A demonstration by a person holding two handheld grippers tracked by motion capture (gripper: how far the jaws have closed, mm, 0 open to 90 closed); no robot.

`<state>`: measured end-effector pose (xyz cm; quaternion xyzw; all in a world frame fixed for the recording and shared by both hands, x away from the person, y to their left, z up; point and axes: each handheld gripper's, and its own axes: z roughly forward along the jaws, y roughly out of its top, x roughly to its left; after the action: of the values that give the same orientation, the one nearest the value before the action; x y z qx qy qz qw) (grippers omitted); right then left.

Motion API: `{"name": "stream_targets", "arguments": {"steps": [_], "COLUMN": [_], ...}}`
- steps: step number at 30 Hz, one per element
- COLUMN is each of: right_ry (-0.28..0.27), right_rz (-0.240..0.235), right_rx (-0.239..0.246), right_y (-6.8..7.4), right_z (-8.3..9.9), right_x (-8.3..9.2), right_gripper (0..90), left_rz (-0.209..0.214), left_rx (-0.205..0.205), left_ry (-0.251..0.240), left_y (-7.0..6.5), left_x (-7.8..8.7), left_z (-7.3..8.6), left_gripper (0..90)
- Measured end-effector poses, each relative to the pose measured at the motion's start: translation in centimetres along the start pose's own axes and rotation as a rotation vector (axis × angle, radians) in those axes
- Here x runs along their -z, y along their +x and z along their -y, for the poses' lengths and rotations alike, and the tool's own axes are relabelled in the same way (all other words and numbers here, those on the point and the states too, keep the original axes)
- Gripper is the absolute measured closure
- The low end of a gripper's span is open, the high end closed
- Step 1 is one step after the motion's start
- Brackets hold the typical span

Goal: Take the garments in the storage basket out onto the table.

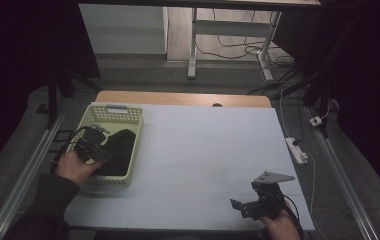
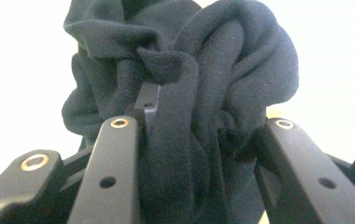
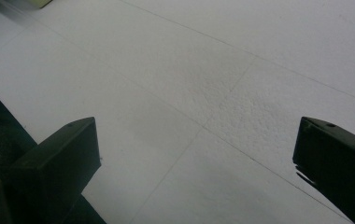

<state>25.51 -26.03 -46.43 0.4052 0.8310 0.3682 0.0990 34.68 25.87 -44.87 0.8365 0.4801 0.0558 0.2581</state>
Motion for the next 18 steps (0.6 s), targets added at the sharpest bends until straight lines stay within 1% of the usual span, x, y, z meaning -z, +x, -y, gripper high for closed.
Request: {"name": "stream_targets", "arguments": {"steps": [1,2,3,4,10,15,18], "right_ry": [0.0,0.0,0.001,0.002,-0.002,-0.008,-0.011], "right_rz": [0.0,0.0,-0.001,-0.001,0.001,-0.001,0.0], "right_rx": [0.0,-0.002,-0.004,-0.005,-0.013,-0.018,-0.024], "right_y": [0.0,0.0,0.0,-0.1,-0.1,-0.2,-0.2], "right_z": [0.0,0.0,0.0,0.0,0.0,0.0,0.0], "right_x": [0.0,0.0,0.0,0.0,0.0,0.1,0.1], "right_gripper": [0.5,0.5,0.5,0.5,0.5,0.5,0.5], "left_rz": [0.005,0.005,0.014,0.023,0.071,0.087,0.104], "left_rx": [0.0,0.0,0.005,0.01,0.024,0.02,0.018], "left_ry": [-0.013,-0.013,-0.04,-0.056,-0.133,-0.191,-0.227], "left_y": [0.1,0.1,0.3,0.4,0.7,0.6,0.6], "left_x": [0.3,0.3,1.0,1.2,3.1,4.7,5.6], "left_z": [0.0,0.0,-0.1,-0.2,-0.8,-1.3,-1.8], "left_gripper": [62.7,62.7,62.7,62.7,62.6,62.6,62.6]}}
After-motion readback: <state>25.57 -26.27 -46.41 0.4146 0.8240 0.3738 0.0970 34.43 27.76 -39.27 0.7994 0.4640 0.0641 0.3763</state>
